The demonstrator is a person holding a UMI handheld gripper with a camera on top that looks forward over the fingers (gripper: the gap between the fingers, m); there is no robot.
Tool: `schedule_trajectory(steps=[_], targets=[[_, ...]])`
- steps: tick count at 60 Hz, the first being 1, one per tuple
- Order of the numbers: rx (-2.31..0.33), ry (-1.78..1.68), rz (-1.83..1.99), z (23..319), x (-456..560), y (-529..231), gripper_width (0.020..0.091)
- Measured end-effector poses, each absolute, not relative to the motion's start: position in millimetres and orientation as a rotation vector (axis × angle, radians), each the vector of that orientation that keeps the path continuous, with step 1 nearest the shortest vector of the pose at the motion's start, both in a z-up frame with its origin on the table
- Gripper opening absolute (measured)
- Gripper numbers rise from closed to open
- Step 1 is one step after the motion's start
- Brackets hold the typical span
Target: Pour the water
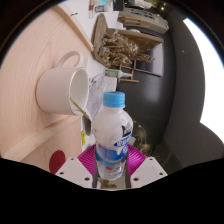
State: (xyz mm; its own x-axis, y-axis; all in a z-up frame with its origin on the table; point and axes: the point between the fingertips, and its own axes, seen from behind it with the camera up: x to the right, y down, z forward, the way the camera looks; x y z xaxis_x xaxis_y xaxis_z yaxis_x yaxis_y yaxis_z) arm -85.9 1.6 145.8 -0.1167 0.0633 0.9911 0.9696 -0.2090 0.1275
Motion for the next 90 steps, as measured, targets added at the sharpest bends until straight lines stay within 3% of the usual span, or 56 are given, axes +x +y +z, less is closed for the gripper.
schedule_trajectory(steps=[17,30,48,60,63,67,90], targets=[[-1.794,-0.515,-0.804,172,-62,-11,0.0376],[-1.98,-0.127,-0.273,124,-45,-5,0.0378],[-2.032,0.036,-0.113,65,-21,-4,0.04],[-2.02,0.069,-0.081,60,-16,-12,0.0524],[-2.048,0.086,-0.079,57,-17,-18,0.0637],[-2.06,0.114,-0.07,65,-17,-25,0.0864],[-2.091,0.143,-0.24,170,-79,-178,0.0857]])
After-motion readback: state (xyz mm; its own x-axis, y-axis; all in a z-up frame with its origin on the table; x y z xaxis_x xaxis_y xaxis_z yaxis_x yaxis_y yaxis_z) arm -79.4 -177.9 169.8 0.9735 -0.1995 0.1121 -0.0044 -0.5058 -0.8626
